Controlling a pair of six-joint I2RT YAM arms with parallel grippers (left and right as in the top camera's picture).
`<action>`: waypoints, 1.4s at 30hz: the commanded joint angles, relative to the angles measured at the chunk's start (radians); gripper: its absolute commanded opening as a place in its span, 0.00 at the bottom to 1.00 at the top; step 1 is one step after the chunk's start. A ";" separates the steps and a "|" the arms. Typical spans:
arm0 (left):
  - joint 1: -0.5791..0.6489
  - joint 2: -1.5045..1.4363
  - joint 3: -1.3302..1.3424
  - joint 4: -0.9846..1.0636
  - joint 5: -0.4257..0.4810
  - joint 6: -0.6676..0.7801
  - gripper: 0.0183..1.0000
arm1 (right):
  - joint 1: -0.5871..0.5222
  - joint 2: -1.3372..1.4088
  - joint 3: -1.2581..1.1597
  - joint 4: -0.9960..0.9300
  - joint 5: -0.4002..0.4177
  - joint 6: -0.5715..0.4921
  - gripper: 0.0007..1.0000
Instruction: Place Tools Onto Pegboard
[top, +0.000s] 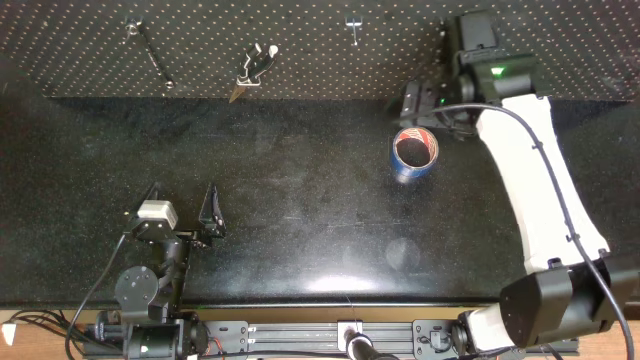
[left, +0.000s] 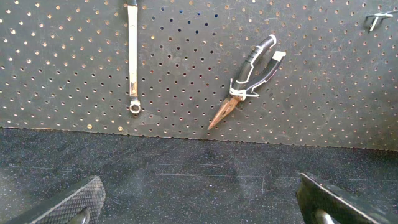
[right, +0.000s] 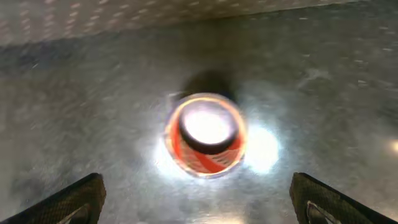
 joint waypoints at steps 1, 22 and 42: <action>0.004 -0.008 -0.002 -0.004 0.014 0.013 1.00 | 0.043 -0.014 -0.039 0.004 -0.015 -0.099 0.98; 0.004 -0.008 -0.002 -0.004 0.014 0.013 1.00 | 0.112 0.182 -0.201 0.298 -0.097 -0.155 0.98; 0.004 -0.008 -0.002 -0.004 0.014 0.013 1.00 | 0.143 0.312 -0.201 0.241 -0.098 -0.165 0.98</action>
